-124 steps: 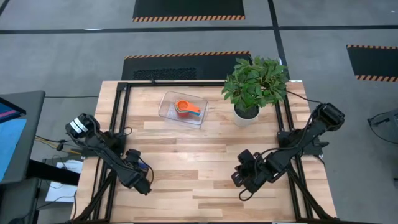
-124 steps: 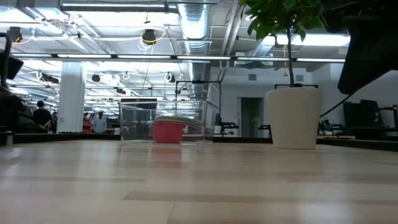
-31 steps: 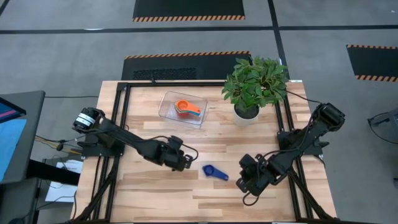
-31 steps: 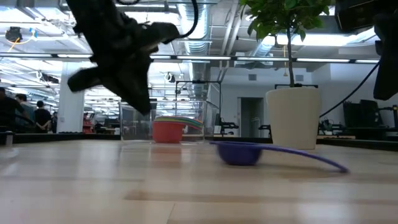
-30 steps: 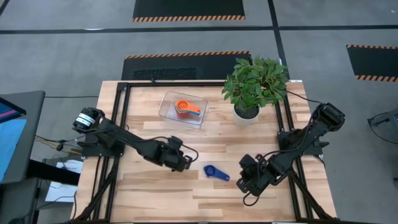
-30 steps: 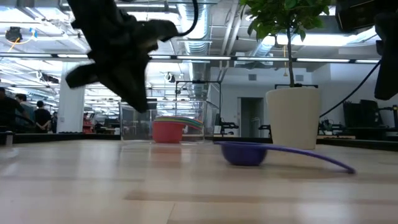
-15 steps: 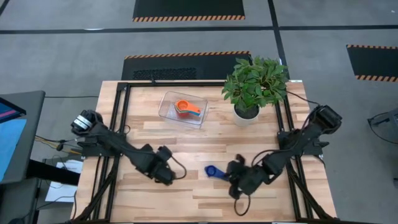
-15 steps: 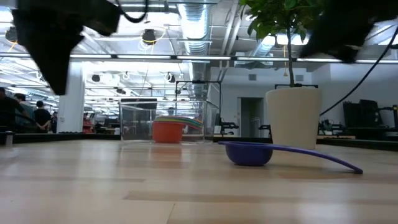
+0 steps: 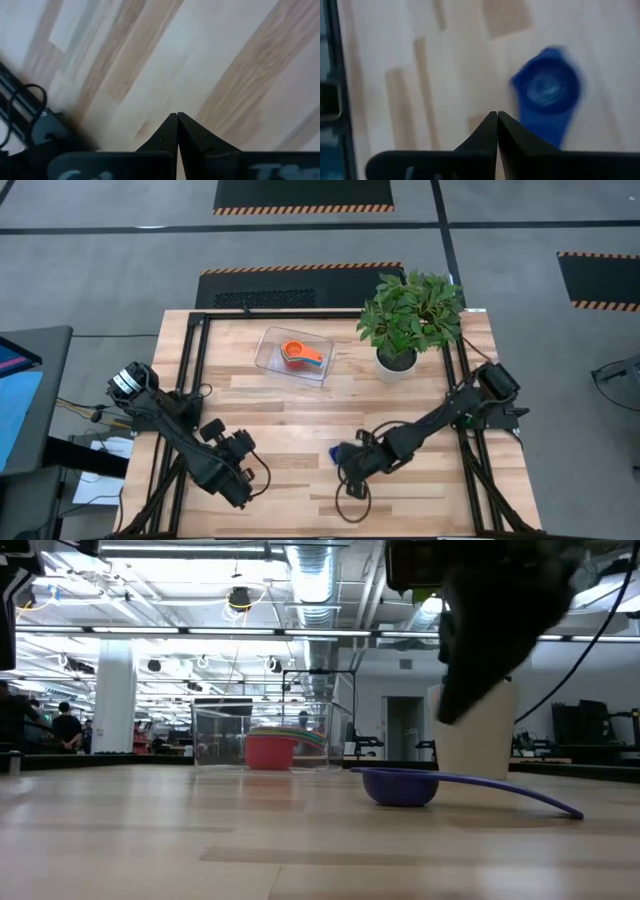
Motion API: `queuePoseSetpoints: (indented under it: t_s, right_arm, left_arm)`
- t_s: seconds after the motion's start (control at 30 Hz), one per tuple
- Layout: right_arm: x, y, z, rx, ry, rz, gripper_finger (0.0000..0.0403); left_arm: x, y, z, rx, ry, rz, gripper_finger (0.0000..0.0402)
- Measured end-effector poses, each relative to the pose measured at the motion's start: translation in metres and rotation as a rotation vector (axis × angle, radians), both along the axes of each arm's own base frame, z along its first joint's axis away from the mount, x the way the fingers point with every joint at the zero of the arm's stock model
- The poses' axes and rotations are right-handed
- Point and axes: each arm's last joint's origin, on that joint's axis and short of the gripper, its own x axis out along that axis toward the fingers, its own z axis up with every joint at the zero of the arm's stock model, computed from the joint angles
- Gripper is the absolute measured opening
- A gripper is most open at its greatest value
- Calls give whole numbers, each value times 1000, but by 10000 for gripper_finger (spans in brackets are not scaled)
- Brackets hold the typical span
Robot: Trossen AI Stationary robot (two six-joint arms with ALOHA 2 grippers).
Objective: Nest measuring cups in basket
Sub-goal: Stack the dark blue measuring cup on top of the orange measuring cup in the transparent bin
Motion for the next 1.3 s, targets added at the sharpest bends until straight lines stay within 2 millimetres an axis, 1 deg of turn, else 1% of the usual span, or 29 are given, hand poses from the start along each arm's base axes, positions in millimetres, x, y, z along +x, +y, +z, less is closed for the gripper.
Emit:
queuePoseSetpoints:
  t_s: [0.1,0.2,0.33,0.5,0.63,0.7,0.9,1.17,1.3]
  right_arm:
    - [-2,13,2,-9,78,47,13]
    - [-3,22,1,-28,127,52,7]
    - [-9,24,-11,-27,254,17,13]
    - [-22,21,-17,-61,393,-60,5]
    - [-28,20,-13,-56,447,-85,7]
    - [-30,22,-15,-48,465,-74,5]
    - [-27,22,-14,-32,441,-66,6]
    - [-7,3,-13,-41,346,-79,7]
    - [7,-9,-12,-13,271,-87,4]
  left_arm:
    - [-2,0,0,14,10,-7,0]
    - [-3,1,-3,22,25,-26,0]
    - [-4,2,-5,30,37,-44,0]
    - [-4,3,-5,28,40,-44,0]
    - [-4,2,-5,28,46,-55,0]
    - [-4,2,-5,28,49,-63,0]
    - [-4,3,-6,28,50,-64,0]
    - [-4,3,-6,28,43,-49,0]
    - [-4,3,-5,32,34,-40,0]
